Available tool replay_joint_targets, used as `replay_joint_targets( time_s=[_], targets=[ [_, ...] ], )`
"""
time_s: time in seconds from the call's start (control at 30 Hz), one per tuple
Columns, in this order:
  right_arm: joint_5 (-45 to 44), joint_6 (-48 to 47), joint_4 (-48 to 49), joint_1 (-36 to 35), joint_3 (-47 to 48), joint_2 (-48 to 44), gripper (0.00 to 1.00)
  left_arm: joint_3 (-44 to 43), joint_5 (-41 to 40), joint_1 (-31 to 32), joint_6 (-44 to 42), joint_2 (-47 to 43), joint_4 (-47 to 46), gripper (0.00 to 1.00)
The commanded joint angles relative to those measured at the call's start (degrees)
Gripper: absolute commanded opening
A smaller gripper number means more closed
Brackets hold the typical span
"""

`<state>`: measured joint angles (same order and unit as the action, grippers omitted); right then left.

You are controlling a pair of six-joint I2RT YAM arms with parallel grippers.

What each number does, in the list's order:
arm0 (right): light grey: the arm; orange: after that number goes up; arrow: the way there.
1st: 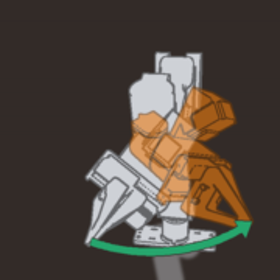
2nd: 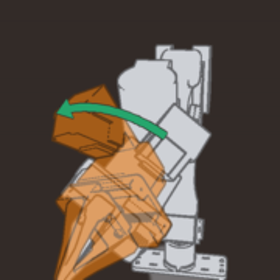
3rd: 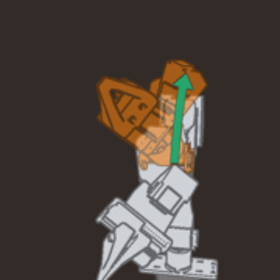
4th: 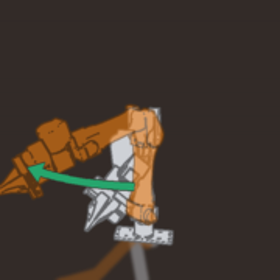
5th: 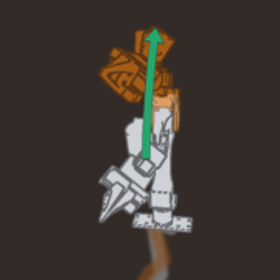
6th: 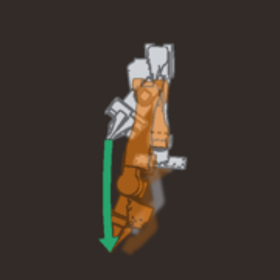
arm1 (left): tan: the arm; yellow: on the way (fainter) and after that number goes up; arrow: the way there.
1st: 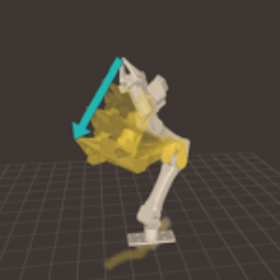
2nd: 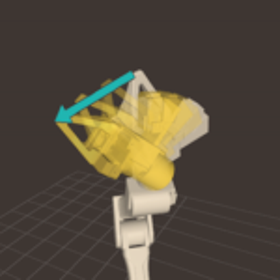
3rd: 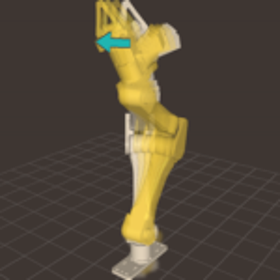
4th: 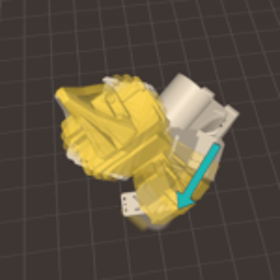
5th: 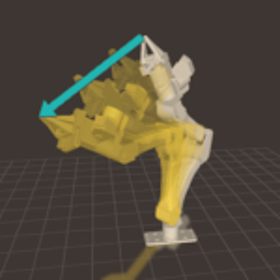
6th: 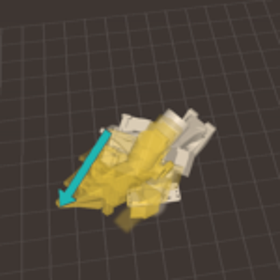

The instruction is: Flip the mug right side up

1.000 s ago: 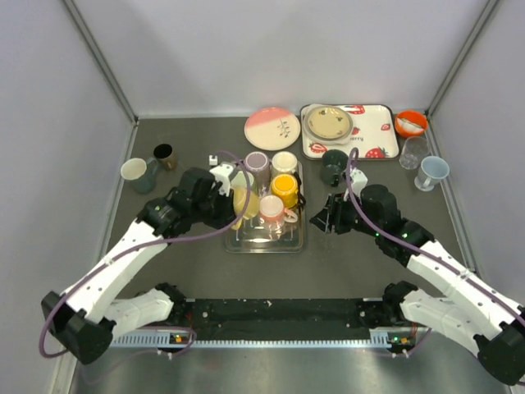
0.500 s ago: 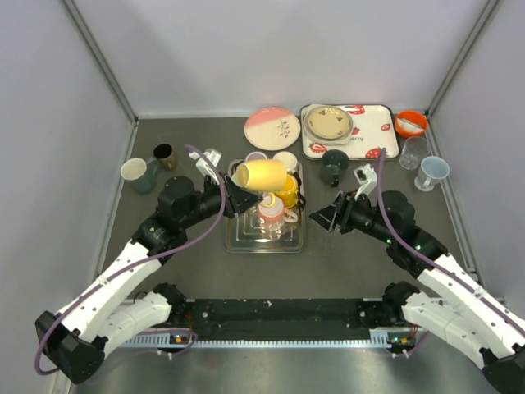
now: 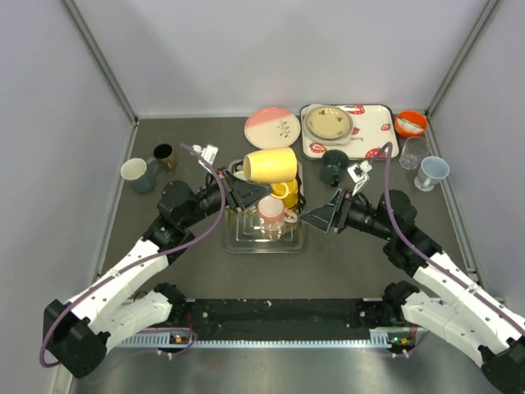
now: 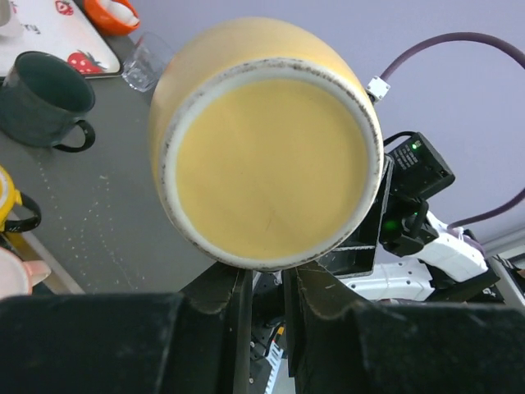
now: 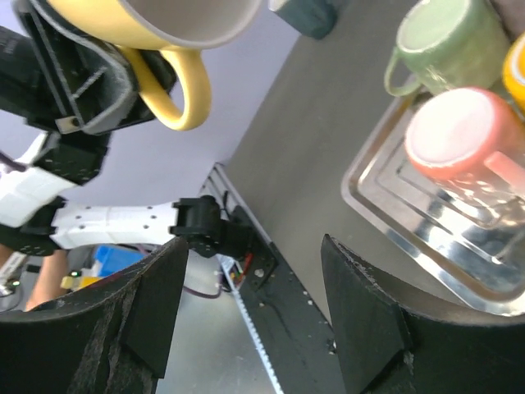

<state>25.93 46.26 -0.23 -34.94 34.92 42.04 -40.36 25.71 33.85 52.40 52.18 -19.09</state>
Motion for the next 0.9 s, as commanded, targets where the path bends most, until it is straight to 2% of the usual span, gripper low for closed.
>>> replay_joint_targets(
  time_s=[0.0, 0.07, 0.13, 0.2, 0.37, 0.47, 0.67, 0.87],
  targets=[
    [5.88, 6.29, 12.17, 1.89, -0.2, -0.12, 0.68, -1.21, 2.32, -0.01, 1.83, -0.07, -14.04, 0.0],
    [7.46, 7.69, 14.45, 2.68, -0.99, 0.14, 0.7, -1.39, 2.41, 0.08, 1.22, 0.2, -13.87, 0.0],
    [8.6, 8.67, 17.62, 3.21, -1.17, 0.5, 0.8, -1.3, 2.5, -0.01, 0.95, 0.37, -13.87, 0.0],
    [9.22, 9.2, 18.86, 3.3, -0.64, 1.63, 0.87, -1.13, 2.85, -0.01, 1.12, 1.08, -14.48, 0.0],
    [11.95, 11.04, 23.6, 3.21, -0.02, 5.24, 0.89, -0.6, 4.78, 0.08, 2.7, 2.92, -16.32, 0.0],
    [12.3, 11.05, 25.36, 3.3, 1.11, 7.7, 0.84, -0.69, 6.79, 0.08, 4.1, 4.32, -18.17, 0.0],
    [14.05, 12.8, 30.89, 3.21, 3.49, 12.53, 0.66, -1.39, 10.4, 0.17, 5.52, 6.44, -19.49, 0.0],
    [14.94, 16.66, 36.61, 3.3, 4.19, 16.14, 0.57, -0.25, 12.17, 0.69, 5.78, 6.88, -20.98, 0.0]
  ],
)
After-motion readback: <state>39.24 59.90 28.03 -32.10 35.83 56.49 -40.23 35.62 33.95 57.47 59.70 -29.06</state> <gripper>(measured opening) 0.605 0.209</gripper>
